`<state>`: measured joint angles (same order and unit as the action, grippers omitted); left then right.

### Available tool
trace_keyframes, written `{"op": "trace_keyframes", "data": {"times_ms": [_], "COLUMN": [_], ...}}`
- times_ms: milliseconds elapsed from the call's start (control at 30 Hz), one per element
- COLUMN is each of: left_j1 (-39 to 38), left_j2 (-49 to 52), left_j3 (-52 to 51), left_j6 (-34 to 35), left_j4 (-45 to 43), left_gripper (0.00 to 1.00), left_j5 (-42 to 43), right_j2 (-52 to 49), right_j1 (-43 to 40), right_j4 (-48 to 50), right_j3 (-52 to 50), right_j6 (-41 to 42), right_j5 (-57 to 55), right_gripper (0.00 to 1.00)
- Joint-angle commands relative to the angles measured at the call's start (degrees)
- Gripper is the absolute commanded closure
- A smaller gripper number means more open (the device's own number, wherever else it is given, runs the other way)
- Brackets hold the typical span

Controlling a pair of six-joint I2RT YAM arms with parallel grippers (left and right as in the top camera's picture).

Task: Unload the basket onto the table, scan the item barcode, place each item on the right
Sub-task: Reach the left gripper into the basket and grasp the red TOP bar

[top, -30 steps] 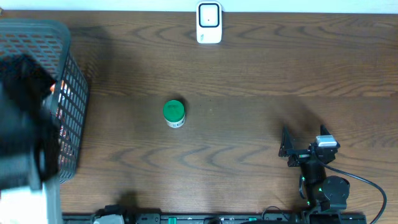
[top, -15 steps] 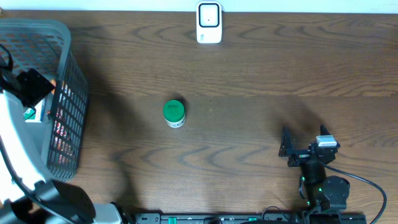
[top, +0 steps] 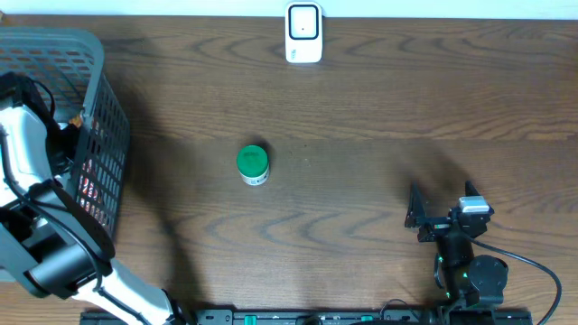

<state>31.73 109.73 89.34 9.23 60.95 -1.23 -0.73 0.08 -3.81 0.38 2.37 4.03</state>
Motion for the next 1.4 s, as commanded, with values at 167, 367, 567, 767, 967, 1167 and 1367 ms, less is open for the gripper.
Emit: {"op": "trace_keyframes", "data": {"times_ms": [167, 367, 567, 767, 967, 1167, 1367], "left_j1": [-0.13, -0.13, -0.13, -0.13, 0.26, 0.42, 0.42], "left_j2": [3.28, 3.34, 3.34, 3.34, 2.14, -5.22, -19.43], "left_j3": [-4.26, -9.55, -12.46, -12.9, -12.33, -6.93, -2.05], "left_j6": [-1.73, -1.7, -1.7, -1.7, -1.66, -1.53, -1.33], "left_j4": [-3.72, -9.94, -13.92, -14.16, -13.42, -9.01, -7.93], "left_gripper": [0.07, 0.06, 0.21, 0.49, 0.65, 0.72, 0.72], "left_j5": [-2.86, -2.86, -2.86, -4.44, -6.14, -10.03, -12.37], "right_j2": [0.24, 0.24, 0.24, 0.24, 0.24, 0.24, 0.24], "right_j1": [0.5, 0.5, 0.5, 0.5, 0.5, 0.5, 0.5], "right_j4": [-0.22, -0.22, -0.22, -0.22, -0.22, -0.22, -0.22], "right_j3": [-0.07, -0.07, -0.07, -0.07, -0.07, -0.07, -0.07], "right_j6": [-0.28, -0.28, -0.28, -0.28, -0.28, -0.28, -0.28], "right_j5": [-0.13, -0.13, -0.11, -0.11, -0.11, -0.11, -0.13], "right_gripper": [0.01, 0.01, 0.01, 0.01, 0.01, 0.01, 0.01]}}
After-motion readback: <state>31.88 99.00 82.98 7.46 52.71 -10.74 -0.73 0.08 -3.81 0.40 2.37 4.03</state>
